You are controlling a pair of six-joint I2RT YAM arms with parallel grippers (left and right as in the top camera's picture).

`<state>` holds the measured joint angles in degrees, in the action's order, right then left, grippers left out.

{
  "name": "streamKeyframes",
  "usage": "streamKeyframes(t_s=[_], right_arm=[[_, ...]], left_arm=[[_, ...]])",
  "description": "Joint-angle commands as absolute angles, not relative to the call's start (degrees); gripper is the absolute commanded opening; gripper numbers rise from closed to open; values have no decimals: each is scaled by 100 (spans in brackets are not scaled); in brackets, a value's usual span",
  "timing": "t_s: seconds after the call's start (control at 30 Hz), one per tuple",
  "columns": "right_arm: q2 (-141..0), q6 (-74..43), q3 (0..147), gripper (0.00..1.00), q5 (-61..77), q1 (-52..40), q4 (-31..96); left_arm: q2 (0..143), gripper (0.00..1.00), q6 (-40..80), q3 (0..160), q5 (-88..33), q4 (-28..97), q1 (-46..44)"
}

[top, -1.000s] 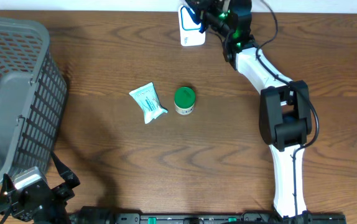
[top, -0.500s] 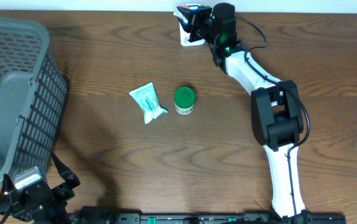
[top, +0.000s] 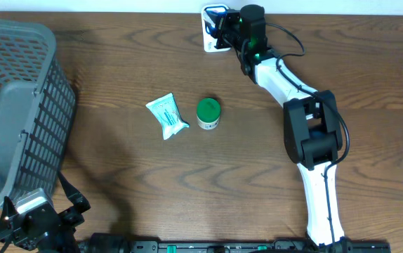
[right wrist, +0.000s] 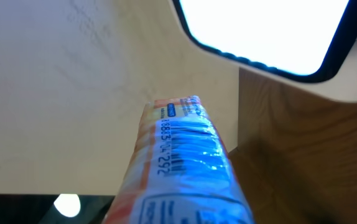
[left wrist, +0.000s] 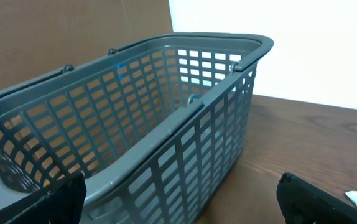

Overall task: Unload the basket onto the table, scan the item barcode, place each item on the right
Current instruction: 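Hold the juice box barcode against the scanner face, then carry the juice box to the right table edge and release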

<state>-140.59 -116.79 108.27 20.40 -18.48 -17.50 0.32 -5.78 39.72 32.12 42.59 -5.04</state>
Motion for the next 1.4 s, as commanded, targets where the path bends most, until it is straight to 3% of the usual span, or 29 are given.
streamKeyframes(t_s=[0.0, 0.1, 0.6, 1.13, 1.27, 1.37], right_arm=[[-14396, -11745, 10951, 1, 1850, -1859, -2001], [-14560, -11745, 10954, 1, 1828, -1874, -2655], [-14632, -11745, 11026, 1, 2161, -2119, -2740], [-14516, -11725, 11203, 1, 4757, -1732, -2952], [-14328, -10519, 11209, 2, 4901, -1452, -4071], [-13911, -9445, 11207, 2, 4906, -1269, -3629]], left_arm=[[21, 98, -526, 3953, 3286, 4523, -523], [21, 98, -528, 3953, 3286, 4661, -521], [21, 98, -528, 3953, 3286, 4663, -521], [21, 98, -526, 3953, 3286, 4665, -521], [21, 98, -523, 3955, 3256, 4547, -523], [21, 98, -521, 3955, 2801, 3918, -523]])
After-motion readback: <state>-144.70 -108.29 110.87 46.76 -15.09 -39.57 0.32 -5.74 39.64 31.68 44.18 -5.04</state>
